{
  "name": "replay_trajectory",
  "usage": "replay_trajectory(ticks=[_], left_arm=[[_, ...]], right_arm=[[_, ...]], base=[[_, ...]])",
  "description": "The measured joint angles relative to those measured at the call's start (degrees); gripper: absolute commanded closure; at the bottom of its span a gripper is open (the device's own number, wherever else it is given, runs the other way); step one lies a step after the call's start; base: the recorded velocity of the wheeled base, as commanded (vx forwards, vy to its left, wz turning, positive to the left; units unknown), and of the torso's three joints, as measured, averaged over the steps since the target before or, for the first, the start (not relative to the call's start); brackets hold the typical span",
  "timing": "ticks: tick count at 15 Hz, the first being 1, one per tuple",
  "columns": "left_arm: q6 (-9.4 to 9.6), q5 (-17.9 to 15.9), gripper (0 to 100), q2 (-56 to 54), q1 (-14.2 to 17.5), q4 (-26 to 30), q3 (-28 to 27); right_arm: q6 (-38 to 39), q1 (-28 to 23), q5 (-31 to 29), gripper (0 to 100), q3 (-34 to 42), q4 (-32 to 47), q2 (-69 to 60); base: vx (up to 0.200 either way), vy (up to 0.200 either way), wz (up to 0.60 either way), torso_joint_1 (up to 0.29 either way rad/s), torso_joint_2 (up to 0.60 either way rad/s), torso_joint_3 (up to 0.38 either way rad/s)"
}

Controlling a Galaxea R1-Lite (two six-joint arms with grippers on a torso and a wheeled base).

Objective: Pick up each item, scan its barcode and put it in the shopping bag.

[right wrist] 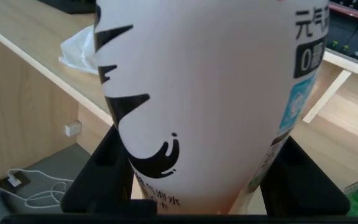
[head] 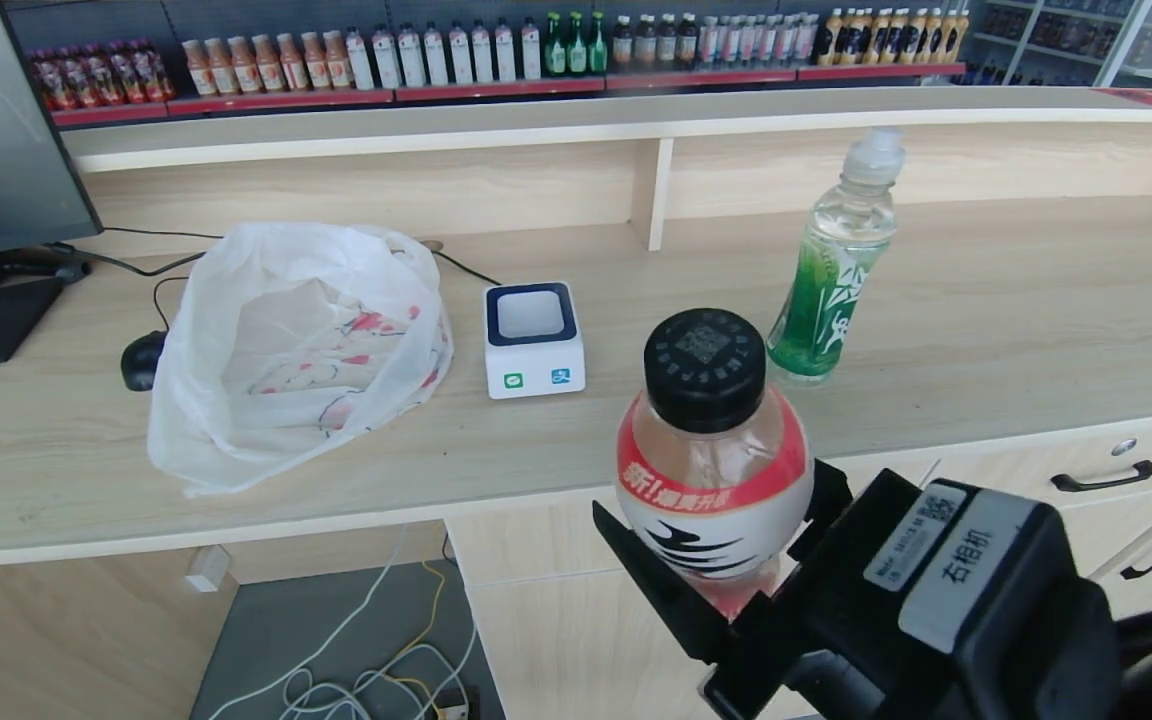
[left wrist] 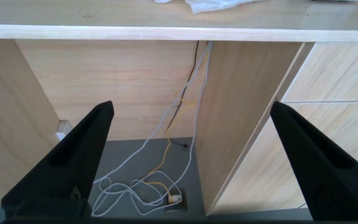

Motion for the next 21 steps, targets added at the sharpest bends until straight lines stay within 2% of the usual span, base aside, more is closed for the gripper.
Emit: replay_trajectory(ticks=[3, 9, 12, 14, 18, 21], left_arm=[[0.02, 0.0, 0, 0.0, 0.0, 0.0, 0.0], [0.0, 0.0, 0, 0.0, 0.0, 0.0, 0.0], [0.0, 0.0, 0, 0.0, 0.0, 0.0, 0.0], [0.02, 0.0, 0, 0.0, 0.0, 0.0, 0.0], [0.0, 0.0, 0, 0.0, 0.0, 0.0, 0.0], [0.02, 0.0, 0, 0.0, 0.0, 0.0, 0.0]], right_arm=[[-0.7, 4.4, -0.5, 100, 1.7, 0.1, -1.1], [-8.2, 6.4, -0.3, 100, 0.7, 0.1, -0.5], [-18.2, 6.5, -0.1, 100, -0.4, 0.0, 0.2], [-23.8, 6.6, 2.7, 100, -0.8, 0.1, 0.7], [-41.9, 6.8, 3.8, 100, -0.8, 0.0, 0.9], [-49.8, 7.0, 5.1, 100, -0.8, 0.0, 0.9]], base=[[0.0, 0.0, 0.0, 0.0, 0.0, 0.0], [0.0, 0.0, 0.0, 0.0, 0.0, 0.0], [0.0, 0.0, 0.0, 0.0, 0.0, 0.0], [0.0, 0.0, 0.0, 0.0, 0.0, 0.0], [0.0, 0.0, 0.0, 0.0, 0.0, 0.0], [0.0, 0.0, 0.0, 0.0, 0.0, 0.0]])
